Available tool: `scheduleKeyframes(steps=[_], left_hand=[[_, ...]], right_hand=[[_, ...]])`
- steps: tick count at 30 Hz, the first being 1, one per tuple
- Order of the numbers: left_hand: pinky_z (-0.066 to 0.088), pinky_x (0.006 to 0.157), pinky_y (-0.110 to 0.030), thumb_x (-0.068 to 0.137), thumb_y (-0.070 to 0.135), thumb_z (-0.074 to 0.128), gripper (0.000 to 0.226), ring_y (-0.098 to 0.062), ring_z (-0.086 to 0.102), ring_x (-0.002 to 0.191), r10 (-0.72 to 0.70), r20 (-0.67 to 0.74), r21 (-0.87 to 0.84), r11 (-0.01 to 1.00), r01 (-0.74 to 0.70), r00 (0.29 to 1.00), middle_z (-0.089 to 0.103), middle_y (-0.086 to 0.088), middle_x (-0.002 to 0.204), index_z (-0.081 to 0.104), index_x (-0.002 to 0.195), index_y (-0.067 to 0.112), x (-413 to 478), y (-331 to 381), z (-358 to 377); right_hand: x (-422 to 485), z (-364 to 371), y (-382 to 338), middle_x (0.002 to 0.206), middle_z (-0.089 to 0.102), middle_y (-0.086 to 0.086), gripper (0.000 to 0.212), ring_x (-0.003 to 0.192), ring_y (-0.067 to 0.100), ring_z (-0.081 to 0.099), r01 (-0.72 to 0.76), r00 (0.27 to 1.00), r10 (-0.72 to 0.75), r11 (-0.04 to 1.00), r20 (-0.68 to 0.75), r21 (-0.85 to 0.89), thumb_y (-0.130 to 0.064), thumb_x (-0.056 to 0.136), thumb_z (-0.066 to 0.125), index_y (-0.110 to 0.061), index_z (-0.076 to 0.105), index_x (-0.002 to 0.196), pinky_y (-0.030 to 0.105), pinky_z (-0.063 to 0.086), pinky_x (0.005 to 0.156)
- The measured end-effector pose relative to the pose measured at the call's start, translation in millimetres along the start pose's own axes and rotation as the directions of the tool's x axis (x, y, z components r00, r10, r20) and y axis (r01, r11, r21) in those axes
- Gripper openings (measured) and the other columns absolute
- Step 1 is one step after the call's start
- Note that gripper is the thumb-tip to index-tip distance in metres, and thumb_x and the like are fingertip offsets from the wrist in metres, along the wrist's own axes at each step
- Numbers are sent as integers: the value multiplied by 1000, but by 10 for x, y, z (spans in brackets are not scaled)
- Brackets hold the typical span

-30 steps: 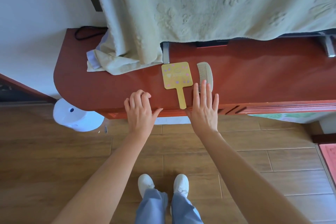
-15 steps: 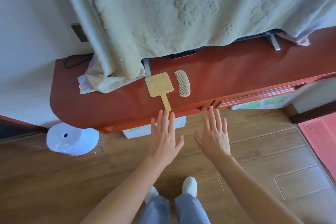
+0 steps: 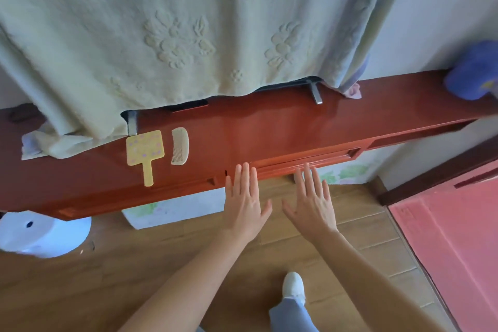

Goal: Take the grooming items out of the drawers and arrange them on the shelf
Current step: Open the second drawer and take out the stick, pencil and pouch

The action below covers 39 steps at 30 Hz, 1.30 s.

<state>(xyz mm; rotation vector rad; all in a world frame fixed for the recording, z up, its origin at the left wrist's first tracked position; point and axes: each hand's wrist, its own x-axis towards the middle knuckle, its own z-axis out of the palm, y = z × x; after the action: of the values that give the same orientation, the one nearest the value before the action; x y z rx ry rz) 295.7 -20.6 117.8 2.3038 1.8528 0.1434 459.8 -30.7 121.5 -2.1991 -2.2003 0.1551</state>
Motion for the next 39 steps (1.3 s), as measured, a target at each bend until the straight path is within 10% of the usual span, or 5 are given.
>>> scheduleKeyframes(steps=[16,21,25,30,39], left_hand=[[15,116,-43,96,43,31,66,-29,15,145,-265,116,-202,937,284,957,18,-15,156,19,148,4,420,979,721],[25,111,-36,99,34,35,52,-22,30,138,-627,493,-740,62,670,603,31,-6,152,28,145,11,863,943,846],[32,107,-42,99,41,34,56,-28,48,123,-507,782,-620,-694,366,362,45,-15,139,34,142,6,1197,852,1151],[22,114,-46,93,63,20,80,-32,36,135,-412,799,-445,-895,-30,439,32,-21,148,18,148,6,1388,897,1425],[16,115,-49,85,71,31,89,-28,25,141,-426,756,-392,-903,-177,498,29,-13,152,26,146,6,1628,954,1425]], right_hand=[[410,304,1312,158,15,7,70,146,23,10,-109,987,64,943,149,316,-44,94,40,-11,12,150,35,12,117],[900,524,1415,144,41,7,52,128,27,41,-660,744,317,216,588,719,-40,96,38,-16,32,143,40,30,106],[1380,845,1559,131,46,14,57,128,31,45,-656,505,185,-553,843,514,-39,96,42,-7,31,142,43,36,103],[1625,1033,1764,148,33,17,61,138,28,32,-427,498,91,-840,862,335,-44,96,36,-8,27,144,43,24,113],[1874,1182,1828,110,58,9,36,110,28,53,-421,523,0,-869,852,259,-45,90,37,-12,51,92,47,37,96]])
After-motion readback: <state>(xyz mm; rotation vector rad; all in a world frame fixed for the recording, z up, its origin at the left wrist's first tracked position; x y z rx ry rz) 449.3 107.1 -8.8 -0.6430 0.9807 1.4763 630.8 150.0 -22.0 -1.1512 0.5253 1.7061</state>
